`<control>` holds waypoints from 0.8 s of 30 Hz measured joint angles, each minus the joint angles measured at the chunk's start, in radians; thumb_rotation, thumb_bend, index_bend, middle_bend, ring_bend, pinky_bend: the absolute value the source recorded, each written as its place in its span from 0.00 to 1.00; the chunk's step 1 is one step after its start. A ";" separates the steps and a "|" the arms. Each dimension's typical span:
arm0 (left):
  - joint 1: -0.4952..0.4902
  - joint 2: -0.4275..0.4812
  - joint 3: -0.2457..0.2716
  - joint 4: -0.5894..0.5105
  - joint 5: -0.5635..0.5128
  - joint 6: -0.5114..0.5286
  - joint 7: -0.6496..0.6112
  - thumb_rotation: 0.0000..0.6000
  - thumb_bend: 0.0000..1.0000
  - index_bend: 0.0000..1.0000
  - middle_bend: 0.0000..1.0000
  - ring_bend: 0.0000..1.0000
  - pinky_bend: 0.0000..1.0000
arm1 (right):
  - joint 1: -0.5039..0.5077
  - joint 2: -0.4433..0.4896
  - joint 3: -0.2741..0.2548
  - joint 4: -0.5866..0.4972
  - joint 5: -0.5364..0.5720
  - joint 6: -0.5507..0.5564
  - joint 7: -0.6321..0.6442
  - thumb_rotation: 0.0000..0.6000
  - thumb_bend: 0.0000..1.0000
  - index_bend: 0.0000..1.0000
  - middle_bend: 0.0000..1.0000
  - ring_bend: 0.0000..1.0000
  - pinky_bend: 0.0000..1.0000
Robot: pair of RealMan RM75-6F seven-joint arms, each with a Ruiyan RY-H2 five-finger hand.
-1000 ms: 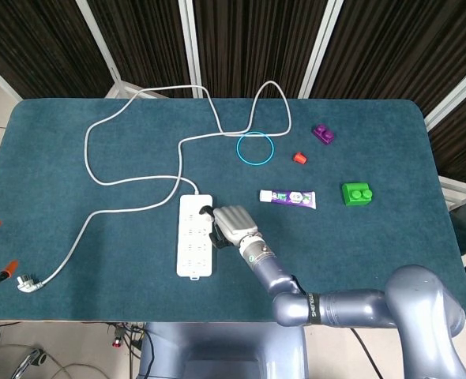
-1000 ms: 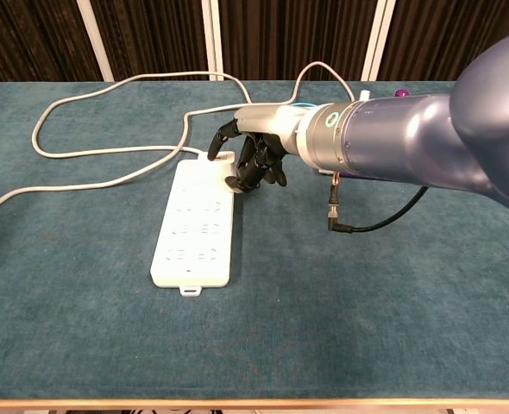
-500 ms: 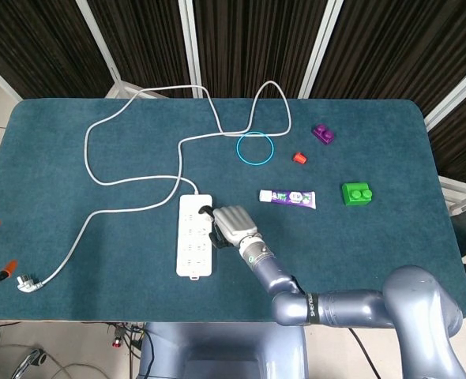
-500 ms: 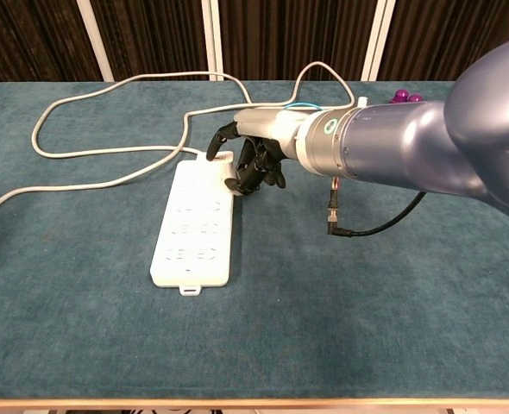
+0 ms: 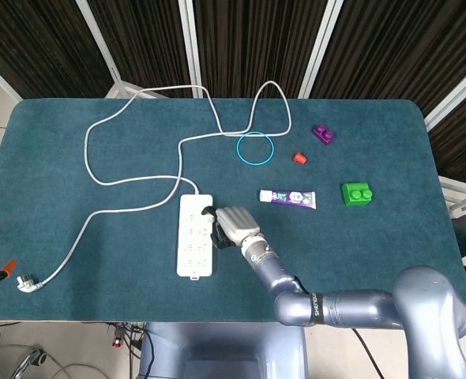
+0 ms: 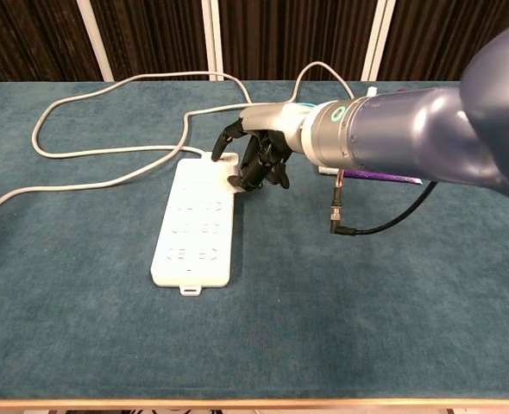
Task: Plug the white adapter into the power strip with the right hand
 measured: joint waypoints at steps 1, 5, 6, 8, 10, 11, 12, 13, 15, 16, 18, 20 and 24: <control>0.000 0.000 0.000 0.000 0.000 0.001 0.000 1.00 0.14 0.27 0.10 0.02 0.13 | -0.004 0.005 0.009 -0.006 -0.006 0.006 0.009 1.00 0.57 0.24 0.70 0.75 0.70; 0.000 -0.001 -0.001 0.001 -0.001 0.001 0.000 1.00 0.14 0.27 0.10 0.02 0.13 | -0.024 0.032 0.062 -0.035 -0.036 0.047 0.053 1.00 0.56 0.14 0.43 0.54 0.67; 0.000 -0.001 -0.001 0.002 -0.001 0.001 0.001 1.00 0.14 0.27 0.10 0.02 0.13 | -0.030 0.039 0.075 -0.043 -0.045 0.057 0.065 1.00 0.54 0.13 0.37 0.47 0.64; 0.000 -0.001 0.000 0.002 0.000 0.000 0.003 1.00 0.14 0.27 0.10 0.02 0.13 | -0.044 0.061 0.099 -0.059 -0.074 0.080 0.089 1.00 0.45 0.10 0.24 0.31 0.52; 0.000 -0.002 0.001 0.002 0.001 0.000 0.005 1.00 0.14 0.27 0.10 0.02 0.13 | -0.061 0.087 0.105 -0.071 -0.107 0.091 0.100 1.00 0.39 0.09 0.17 0.23 0.41; 0.000 -0.002 0.001 0.001 0.003 0.001 0.006 1.00 0.14 0.27 0.10 0.02 0.13 | -0.075 0.109 0.107 -0.080 -0.129 0.098 0.107 1.00 0.37 0.08 0.15 0.20 0.35; 0.000 -0.003 0.002 0.000 0.004 0.002 0.007 1.00 0.14 0.27 0.10 0.02 0.13 | -0.087 0.126 0.107 -0.086 -0.147 0.107 0.112 1.00 0.36 0.08 0.14 0.18 0.31; 0.000 -0.003 0.002 0.000 0.006 0.004 0.007 1.00 0.14 0.27 0.10 0.02 0.13 | -0.100 0.141 0.106 -0.093 -0.167 0.117 0.117 1.00 0.36 0.08 0.13 0.17 0.29; 0.002 -0.003 0.003 -0.003 0.010 0.009 0.008 1.00 0.14 0.27 0.10 0.02 0.13 | -0.132 0.174 0.100 -0.110 -0.221 0.146 0.127 1.00 0.36 0.08 0.13 0.17 0.28; 0.003 -0.002 0.004 -0.004 0.011 0.011 0.008 1.00 0.14 0.27 0.10 0.02 0.13 | -0.148 0.188 0.094 -0.118 -0.248 0.161 0.131 1.00 0.36 0.08 0.12 0.16 0.27; 0.006 -0.001 0.004 -0.007 0.013 0.017 0.007 1.00 0.14 0.27 0.10 0.02 0.13 | -0.192 0.220 0.074 -0.139 -0.321 0.205 0.142 1.00 0.36 0.08 0.12 0.16 0.26; 0.009 0.001 0.000 -0.009 0.014 0.028 0.005 1.00 0.14 0.27 0.10 0.02 0.13 | -0.244 0.255 0.043 -0.163 -0.407 0.251 0.161 1.00 0.36 0.08 0.12 0.16 0.24; 0.016 0.003 -0.004 -0.013 0.013 0.041 -0.001 1.00 0.14 0.27 0.10 0.02 0.13 | -0.368 0.321 -0.047 -0.204 -0.604 0.352 0.219 1.00 0.36 0.08 0.12 0.15 0.24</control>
